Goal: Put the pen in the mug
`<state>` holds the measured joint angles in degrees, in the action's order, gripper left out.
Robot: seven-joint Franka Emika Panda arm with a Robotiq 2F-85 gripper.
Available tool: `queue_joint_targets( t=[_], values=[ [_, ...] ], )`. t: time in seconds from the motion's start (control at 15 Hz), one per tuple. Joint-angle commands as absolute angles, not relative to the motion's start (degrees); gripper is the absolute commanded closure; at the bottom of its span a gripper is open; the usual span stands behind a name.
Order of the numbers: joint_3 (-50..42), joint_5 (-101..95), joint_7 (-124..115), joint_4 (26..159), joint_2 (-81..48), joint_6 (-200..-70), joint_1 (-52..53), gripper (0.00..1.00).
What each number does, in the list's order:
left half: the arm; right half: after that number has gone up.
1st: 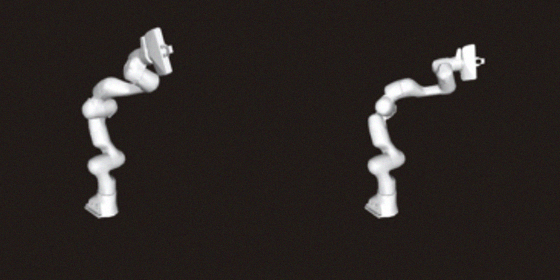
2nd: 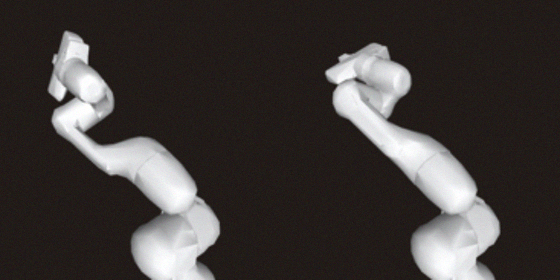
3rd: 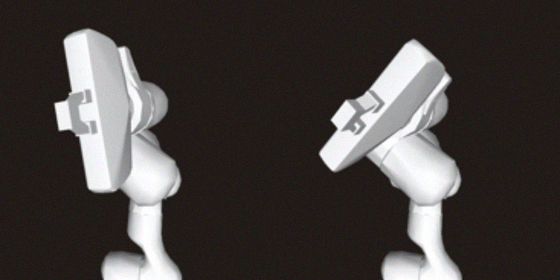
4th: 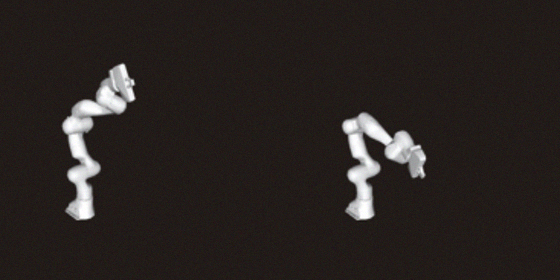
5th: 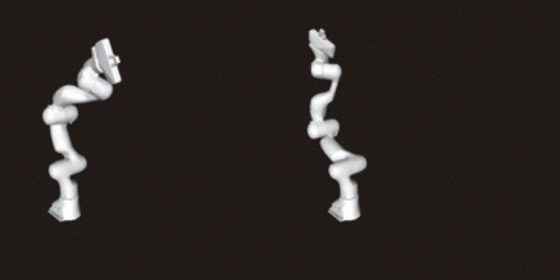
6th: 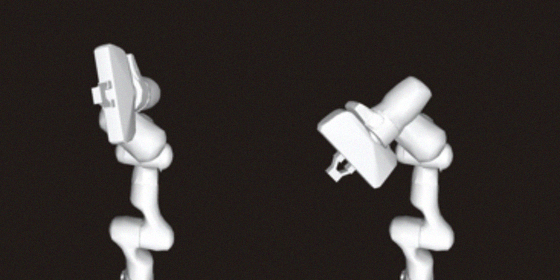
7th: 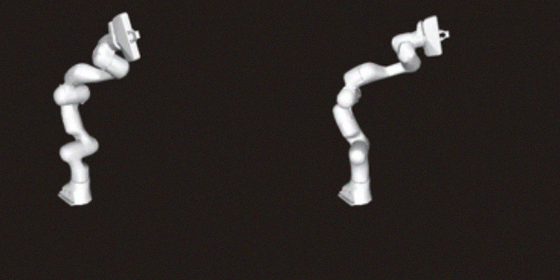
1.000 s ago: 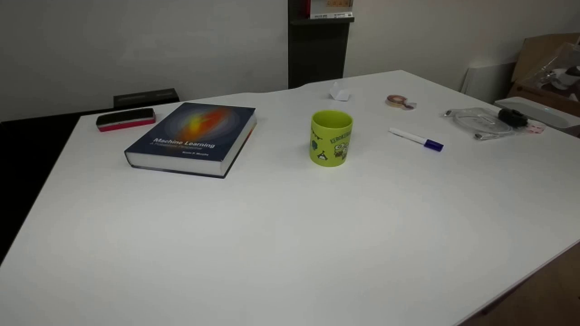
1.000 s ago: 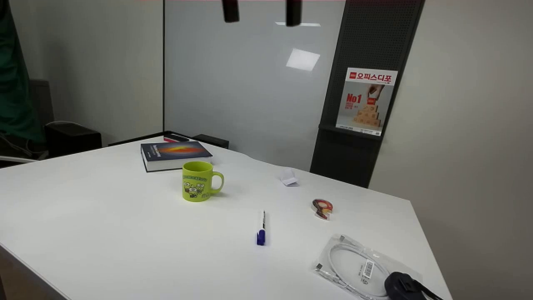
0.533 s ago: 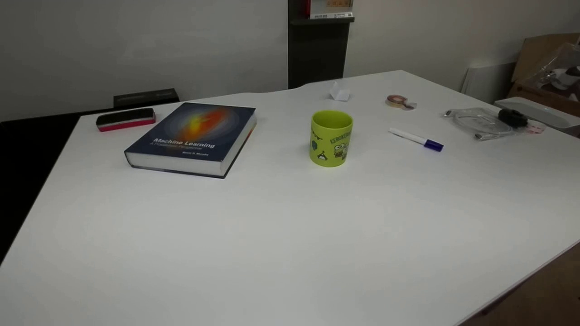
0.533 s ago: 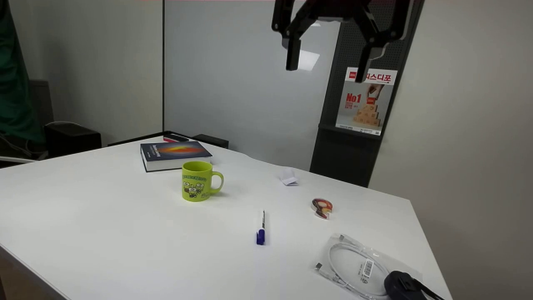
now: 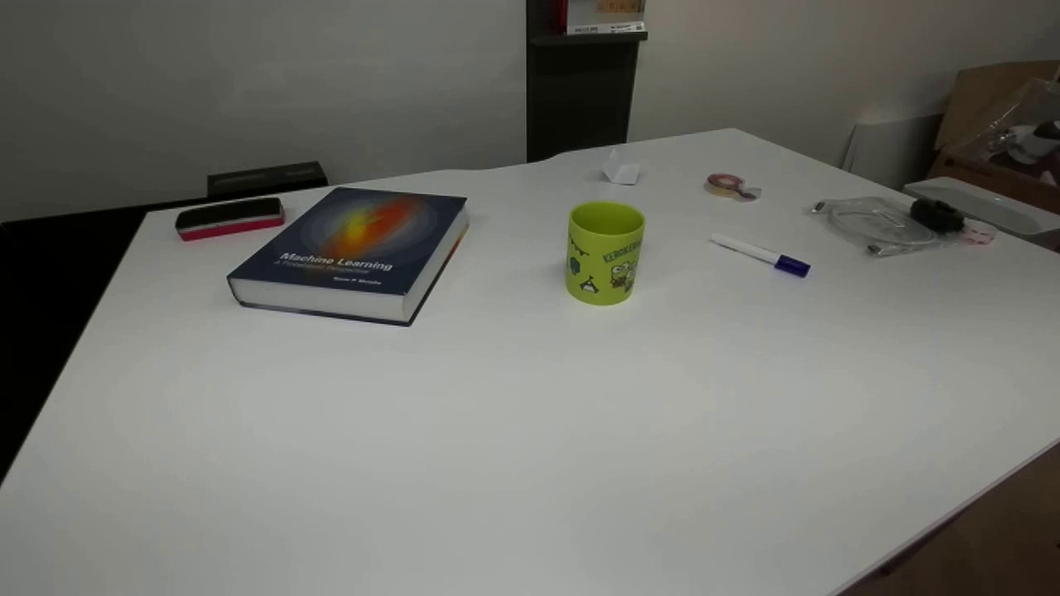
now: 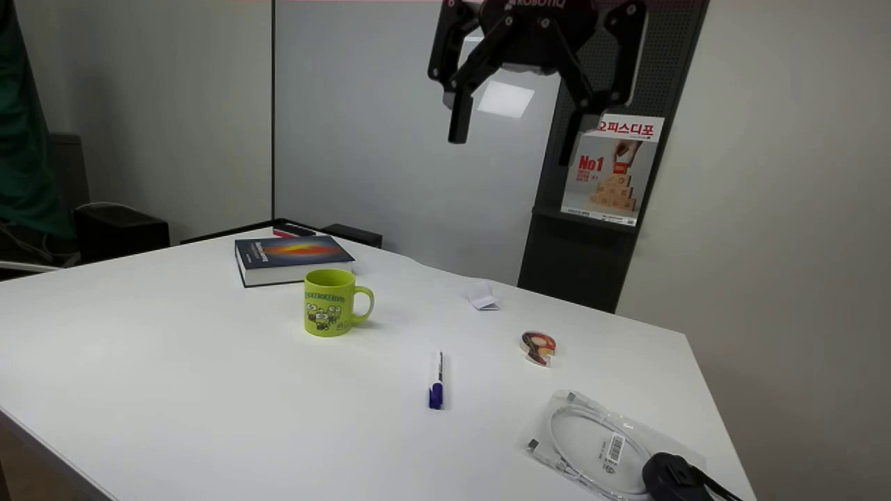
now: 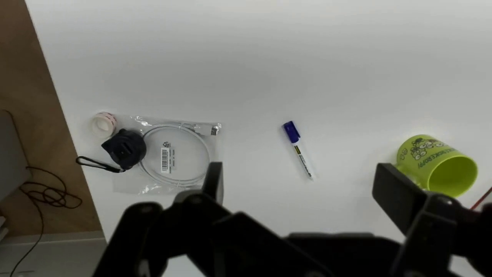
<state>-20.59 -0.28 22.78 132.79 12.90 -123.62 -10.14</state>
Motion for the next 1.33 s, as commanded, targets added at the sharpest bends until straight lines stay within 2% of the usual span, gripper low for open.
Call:
queue_joint_targets(
  t=[0.0, 0.13, 0.2, 0.4, 0.67, 1.27],
  values=[
    [-18.93, 2.03, 26.45, 121.61, -0.03, -117.08, -9.31, 0.00],
    [-17.44, 3.79, 28.24, 116.21, -5.84, -114.59, -9.76, 0.00],
    [-16.85, 2.15, 26.22, 124.22, 1.62, -118.54, -10.90, 0.00],
    [-15.42, 3.10, 27.15, 118.65, -5.15, -116.96, -11.33, 0.00],
    [-15.40, 3.09, 27.57, 117.55, -5.86, -116.24, -11.53, 0.00],
    [-8.07, 1.36, 23.60, 124.37, -6.34, -127.42, -8.37, 0.00]
  ],
)
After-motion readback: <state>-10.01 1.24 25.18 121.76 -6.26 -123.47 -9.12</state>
